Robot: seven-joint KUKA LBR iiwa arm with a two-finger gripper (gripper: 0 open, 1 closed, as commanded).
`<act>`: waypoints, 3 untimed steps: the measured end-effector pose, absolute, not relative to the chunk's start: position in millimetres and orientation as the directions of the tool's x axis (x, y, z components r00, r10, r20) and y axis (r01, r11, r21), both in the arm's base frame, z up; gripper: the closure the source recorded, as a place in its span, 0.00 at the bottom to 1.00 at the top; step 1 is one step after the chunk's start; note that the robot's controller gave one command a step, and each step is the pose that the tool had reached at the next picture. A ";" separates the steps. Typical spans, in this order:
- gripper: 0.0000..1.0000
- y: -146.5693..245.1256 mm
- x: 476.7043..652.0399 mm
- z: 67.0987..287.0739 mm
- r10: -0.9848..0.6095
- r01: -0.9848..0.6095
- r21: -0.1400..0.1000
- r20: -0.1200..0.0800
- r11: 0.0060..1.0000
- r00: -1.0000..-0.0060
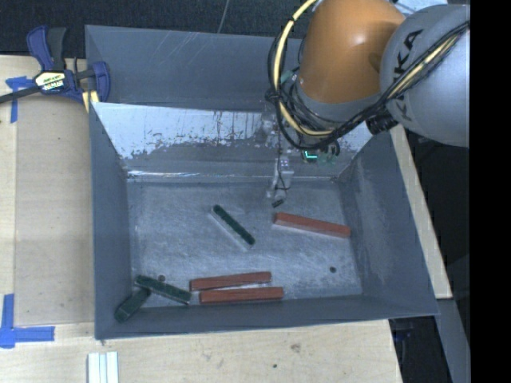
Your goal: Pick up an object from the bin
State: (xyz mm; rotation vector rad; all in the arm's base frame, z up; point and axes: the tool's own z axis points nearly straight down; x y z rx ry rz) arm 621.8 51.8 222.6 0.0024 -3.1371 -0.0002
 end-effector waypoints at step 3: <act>1.00 78.5 551.0 72.2 0.426 0.426 0.003 -0.009 0.905 -0.905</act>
Offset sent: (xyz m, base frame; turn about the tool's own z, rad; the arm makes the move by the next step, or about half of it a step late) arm -0.0121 -0.0159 -0.1526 -0.1479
